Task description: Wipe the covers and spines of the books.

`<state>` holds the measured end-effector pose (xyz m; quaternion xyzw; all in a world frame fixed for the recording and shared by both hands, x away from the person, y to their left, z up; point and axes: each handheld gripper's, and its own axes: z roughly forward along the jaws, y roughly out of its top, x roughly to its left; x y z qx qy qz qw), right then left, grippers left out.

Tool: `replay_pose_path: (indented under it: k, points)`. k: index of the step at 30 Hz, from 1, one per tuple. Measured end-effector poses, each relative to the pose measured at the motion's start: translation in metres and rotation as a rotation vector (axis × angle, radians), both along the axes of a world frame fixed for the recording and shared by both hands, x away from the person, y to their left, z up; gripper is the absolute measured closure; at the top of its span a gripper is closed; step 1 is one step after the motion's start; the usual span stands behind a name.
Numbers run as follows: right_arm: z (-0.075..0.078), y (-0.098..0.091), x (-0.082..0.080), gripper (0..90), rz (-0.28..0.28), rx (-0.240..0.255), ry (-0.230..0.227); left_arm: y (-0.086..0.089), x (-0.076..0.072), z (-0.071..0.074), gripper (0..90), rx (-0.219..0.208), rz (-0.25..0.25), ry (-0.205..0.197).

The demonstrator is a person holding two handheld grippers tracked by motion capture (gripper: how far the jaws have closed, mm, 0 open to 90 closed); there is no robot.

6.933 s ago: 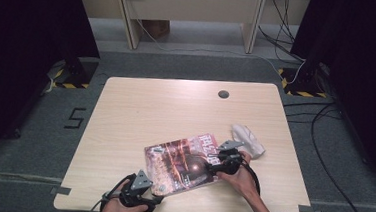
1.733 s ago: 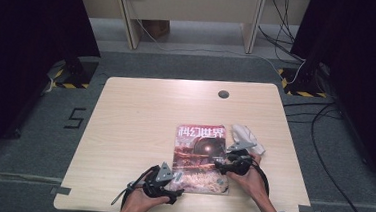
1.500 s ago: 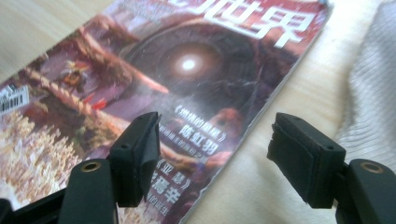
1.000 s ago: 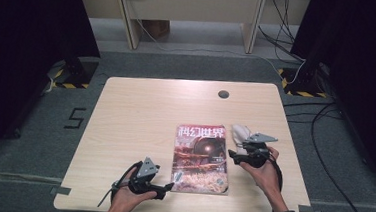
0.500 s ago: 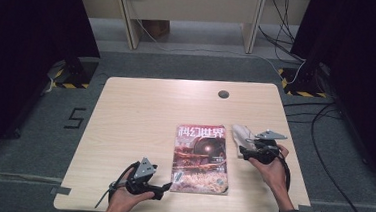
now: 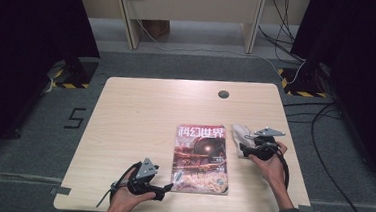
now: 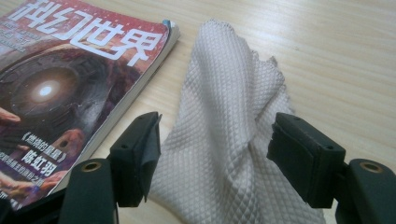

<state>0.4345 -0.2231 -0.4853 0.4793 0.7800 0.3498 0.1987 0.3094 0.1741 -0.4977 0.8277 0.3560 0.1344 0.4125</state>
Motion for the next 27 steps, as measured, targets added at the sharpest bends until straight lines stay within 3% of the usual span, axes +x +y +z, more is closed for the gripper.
replay_pose_path:
  k: [13, 19, 27]
  points:
    - [-0.008, 0.006, 0.012, 36.4, 0.005, -0.049, 0.028, -0.002, -0.001, 0.000, 16.2, 0.012, -0.014, -0.003]
    - [-0.013, 0.005, 0.019, 44.6, -0.002, -0.059, 0.037, -0.008, 0.003, -0.002, 17.4, 0.020, -0.020, -0.002]
    - [-0.017, -0.002, 0.024, 58.0, -0.002, -0.018, 0.080, -0.028, 0.014, -0.009, 22.0, 0.056, -0.033, 0.004]
